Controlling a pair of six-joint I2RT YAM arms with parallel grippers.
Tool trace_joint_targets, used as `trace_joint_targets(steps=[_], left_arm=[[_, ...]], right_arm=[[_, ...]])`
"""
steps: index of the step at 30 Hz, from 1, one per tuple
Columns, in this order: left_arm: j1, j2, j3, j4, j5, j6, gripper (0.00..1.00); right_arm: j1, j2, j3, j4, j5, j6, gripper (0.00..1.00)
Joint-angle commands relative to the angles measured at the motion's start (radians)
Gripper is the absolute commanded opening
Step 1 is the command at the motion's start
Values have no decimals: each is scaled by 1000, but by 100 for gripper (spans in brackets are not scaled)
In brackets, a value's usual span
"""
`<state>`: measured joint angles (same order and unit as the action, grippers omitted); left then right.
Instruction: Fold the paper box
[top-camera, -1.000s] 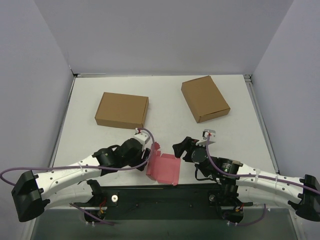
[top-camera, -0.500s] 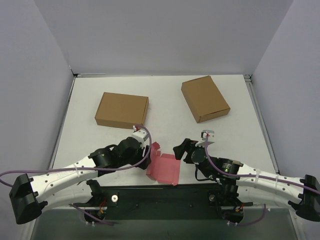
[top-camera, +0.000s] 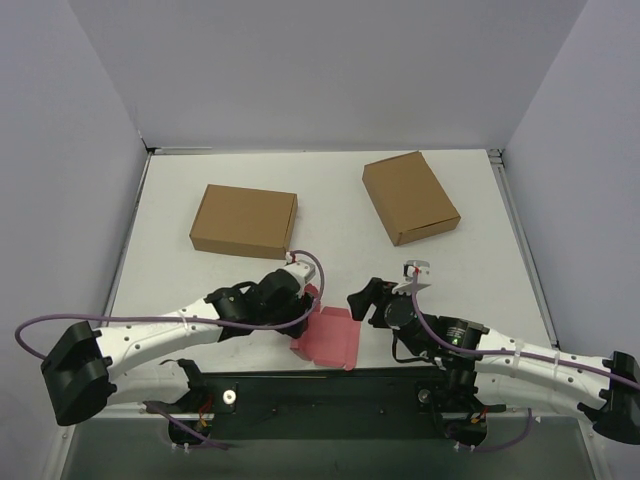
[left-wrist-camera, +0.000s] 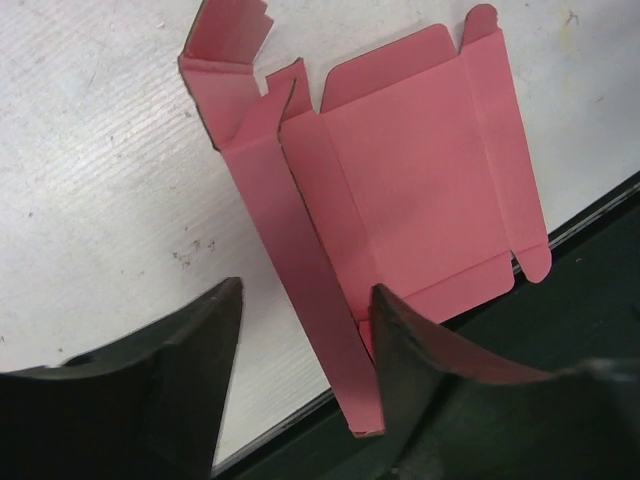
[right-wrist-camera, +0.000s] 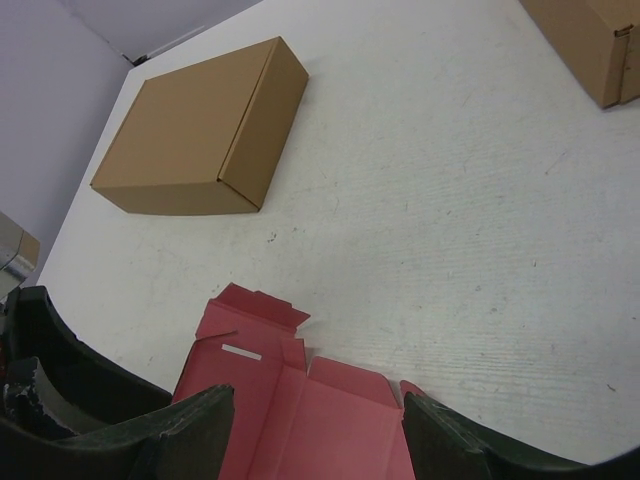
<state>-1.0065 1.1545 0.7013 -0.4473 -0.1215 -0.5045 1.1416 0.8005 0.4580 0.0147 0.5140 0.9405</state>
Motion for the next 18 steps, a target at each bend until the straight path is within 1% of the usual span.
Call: trace_joint_targets(steps=[1,3,6,7,13,18], left_arm=[[-4,14,63,79,87,107,57],[-4,33,70,84,111,151,50],[-3,68,99,73,126,214,43],[-4,91,113,62,161,234,41],[-4,160,162,30,215,363,37],[-4,186,179,27,226,428,36]], right_arm=[[10,-18,-13,-36,31,-17,68],[12,-20,-19,-39,31,-26,67],[14,-26,-30,-32,18,-48,67],[14,-27,-33,-29,12,-61,66],[9,-34,-97,103,-109,-193,65],[-3,29,-114,198,-253,-282,59]])
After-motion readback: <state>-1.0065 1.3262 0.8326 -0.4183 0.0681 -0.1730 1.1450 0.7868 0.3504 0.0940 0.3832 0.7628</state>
